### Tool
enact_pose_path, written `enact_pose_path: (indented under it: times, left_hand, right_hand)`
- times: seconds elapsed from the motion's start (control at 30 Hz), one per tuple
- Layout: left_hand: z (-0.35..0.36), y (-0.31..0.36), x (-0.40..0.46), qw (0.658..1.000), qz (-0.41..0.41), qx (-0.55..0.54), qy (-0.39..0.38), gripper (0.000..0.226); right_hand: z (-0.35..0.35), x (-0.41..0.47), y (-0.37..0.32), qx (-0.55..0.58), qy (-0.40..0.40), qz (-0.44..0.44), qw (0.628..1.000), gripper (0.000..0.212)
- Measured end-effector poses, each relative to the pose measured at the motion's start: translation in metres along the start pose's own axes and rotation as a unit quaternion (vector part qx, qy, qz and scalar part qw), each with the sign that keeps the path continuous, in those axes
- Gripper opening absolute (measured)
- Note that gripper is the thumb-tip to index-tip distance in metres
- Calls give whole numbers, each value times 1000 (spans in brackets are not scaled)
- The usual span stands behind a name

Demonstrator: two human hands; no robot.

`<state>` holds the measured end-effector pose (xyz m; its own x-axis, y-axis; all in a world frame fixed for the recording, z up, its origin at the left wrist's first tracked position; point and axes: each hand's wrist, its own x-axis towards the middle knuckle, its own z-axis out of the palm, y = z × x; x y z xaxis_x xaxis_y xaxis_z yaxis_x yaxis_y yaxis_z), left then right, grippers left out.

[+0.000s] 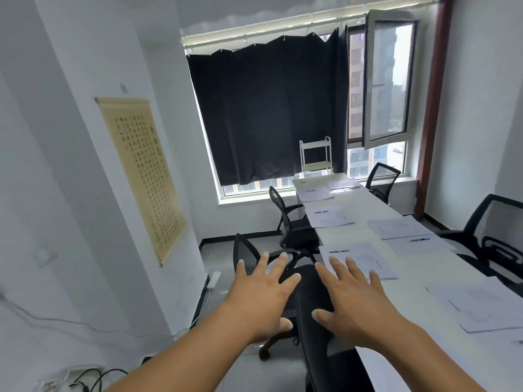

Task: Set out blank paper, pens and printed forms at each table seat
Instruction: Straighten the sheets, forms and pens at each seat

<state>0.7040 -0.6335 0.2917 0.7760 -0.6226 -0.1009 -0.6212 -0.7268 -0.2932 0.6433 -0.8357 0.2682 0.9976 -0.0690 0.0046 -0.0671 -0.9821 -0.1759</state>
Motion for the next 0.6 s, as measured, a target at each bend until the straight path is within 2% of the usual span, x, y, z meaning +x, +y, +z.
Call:
enact_pose_path:
  times: [0.13,0.4,0.6]
  left_hand:
    - [-16,-19,65,999,34,0,6,94]
    - [-27,-22,199,986,165,3,20,98]
    - [-12,-28,290,957,285,9,49,99]
  right_hand:
    - [-16,45,25,-4,4,45,999,96]
    - [-27,99,76,-10,4,164,986,96]
    - [-19,129,92,-13,23,307,951,97]
